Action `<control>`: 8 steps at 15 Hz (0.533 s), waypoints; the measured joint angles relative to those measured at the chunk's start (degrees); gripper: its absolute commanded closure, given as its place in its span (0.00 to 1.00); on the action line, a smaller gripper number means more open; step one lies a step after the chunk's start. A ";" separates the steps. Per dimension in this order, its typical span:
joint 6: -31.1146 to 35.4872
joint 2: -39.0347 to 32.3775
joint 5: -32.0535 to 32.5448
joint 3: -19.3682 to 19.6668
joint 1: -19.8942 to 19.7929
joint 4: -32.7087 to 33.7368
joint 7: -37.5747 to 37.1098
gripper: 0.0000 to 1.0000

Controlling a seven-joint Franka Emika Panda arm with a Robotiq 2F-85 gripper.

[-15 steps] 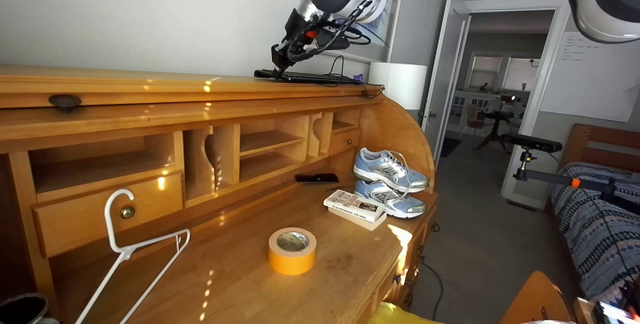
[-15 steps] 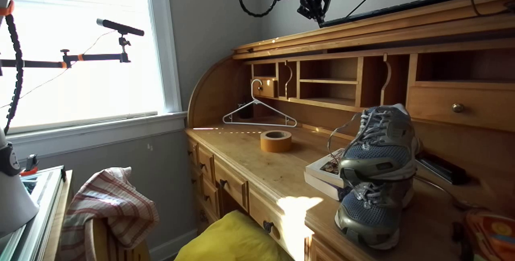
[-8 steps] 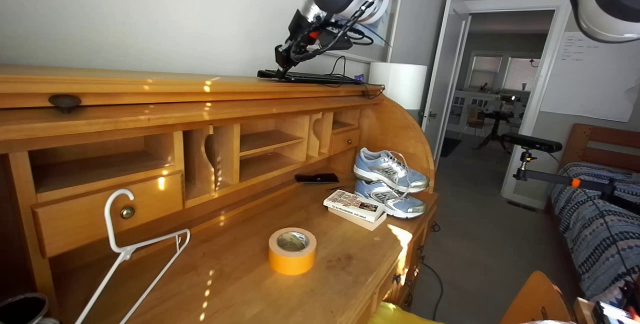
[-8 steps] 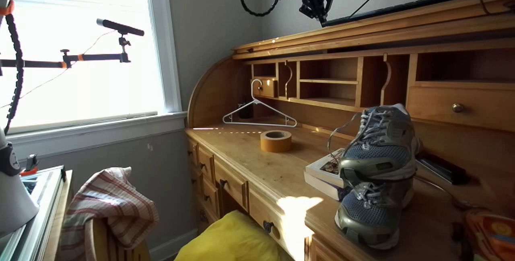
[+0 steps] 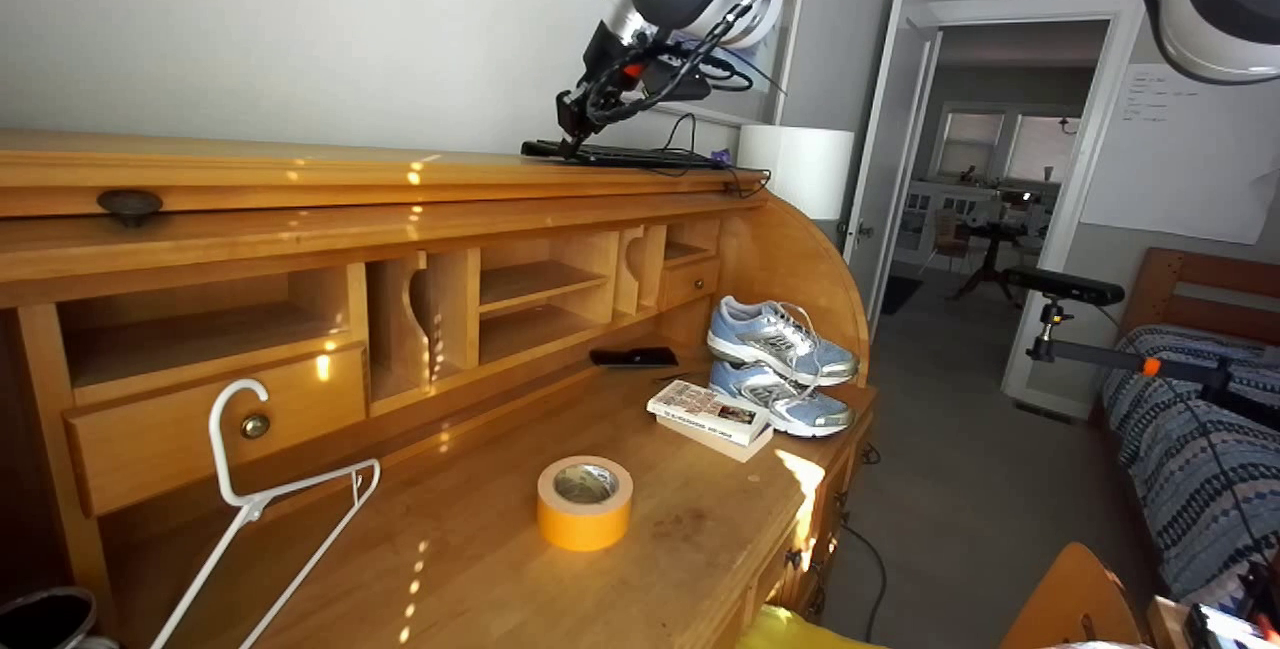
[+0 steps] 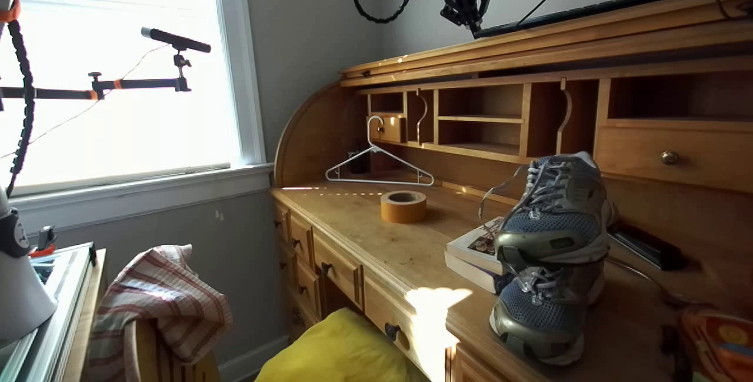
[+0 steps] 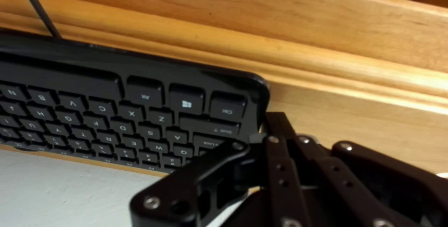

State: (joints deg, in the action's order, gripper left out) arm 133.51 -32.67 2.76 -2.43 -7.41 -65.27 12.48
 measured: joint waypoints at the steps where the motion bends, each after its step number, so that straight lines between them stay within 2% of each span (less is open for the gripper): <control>1: 0.00 0.01 0.00 0.08 -0.02 -0.02 -0.06 1.00; 8: 0.00 0.19 0.00 0.84 -0.08 -0.29 -0.36 1.00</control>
State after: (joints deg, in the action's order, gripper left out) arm 133.51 -32.48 2.76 -1.59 -7.48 -65.57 12.12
